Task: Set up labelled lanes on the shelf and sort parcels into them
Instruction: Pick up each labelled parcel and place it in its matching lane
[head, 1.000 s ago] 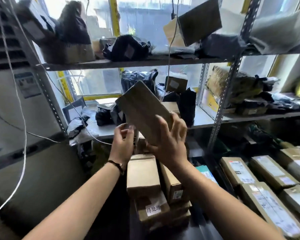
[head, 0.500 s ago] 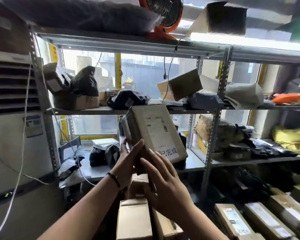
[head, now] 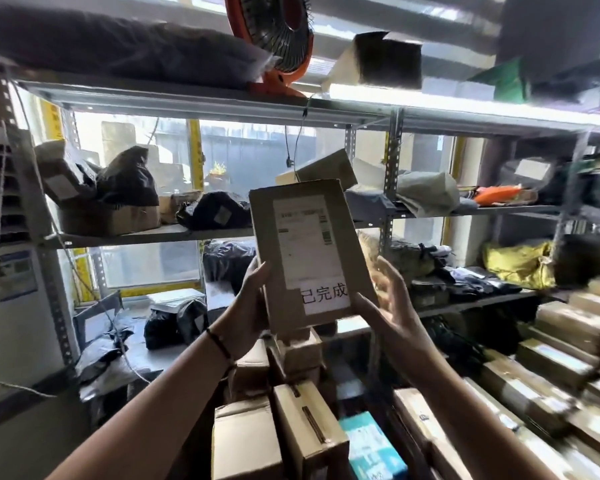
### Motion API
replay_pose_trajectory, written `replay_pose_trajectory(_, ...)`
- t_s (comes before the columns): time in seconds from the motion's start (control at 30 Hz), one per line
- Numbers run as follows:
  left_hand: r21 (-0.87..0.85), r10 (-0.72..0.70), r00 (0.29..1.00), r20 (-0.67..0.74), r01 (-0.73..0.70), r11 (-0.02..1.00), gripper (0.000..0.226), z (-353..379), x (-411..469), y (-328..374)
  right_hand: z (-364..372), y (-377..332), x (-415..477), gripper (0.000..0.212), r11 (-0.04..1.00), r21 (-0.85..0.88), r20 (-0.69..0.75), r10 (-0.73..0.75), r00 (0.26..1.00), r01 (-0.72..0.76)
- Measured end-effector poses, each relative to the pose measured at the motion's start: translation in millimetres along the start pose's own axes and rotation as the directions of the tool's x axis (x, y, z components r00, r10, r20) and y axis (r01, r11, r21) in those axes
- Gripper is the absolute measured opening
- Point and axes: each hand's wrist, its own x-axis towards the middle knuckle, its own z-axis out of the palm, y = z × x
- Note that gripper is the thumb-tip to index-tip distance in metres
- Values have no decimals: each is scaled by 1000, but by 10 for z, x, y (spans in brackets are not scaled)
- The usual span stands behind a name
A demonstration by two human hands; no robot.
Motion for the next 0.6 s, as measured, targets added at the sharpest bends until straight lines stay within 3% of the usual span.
replay_pose_trajectory(0.03, 23, -8, 1000, 12, 8, 1000, 103, 96, -40, -23, -84, 5, -65, 96, 985, 123, 107, 104, 989, -117)
replay_pose_trajectory(0.1, 48, -5, 999, 46, 3, 999, 113, 282, -118, -95, -213, 26, -234, 92, 953, 201, 209, 184, 961, -226)
replay_pose_trajectory(0.17, 21, -13, 996, 87, 11, 1000, 116, 440, -176, -212, -348, 87, -406, 98, 944, 198, 177, 229, 957, -262)
replay_pose_trajectory(0.33, -92, -161, 961, 223, 186, 978, 128, 801, -231, -678, -722, 167, -843, 107, 907, 251, 95, 325, 941, -338)
replay_pose_trajectory(0.5, -74, -231, 901, 368, 276, 958, 124, 1326, -283, -1138, -1188, 285, -1299, 95, 867, 356, 15, 368, 930, -349)
replay_pose_trajectory(0.6, -60, -264, 889, 375, 307, 950, 120, 1702, -288, -1514, -1589, 393, -1566, 95, 838, 413, -103, 433, 896, -357)
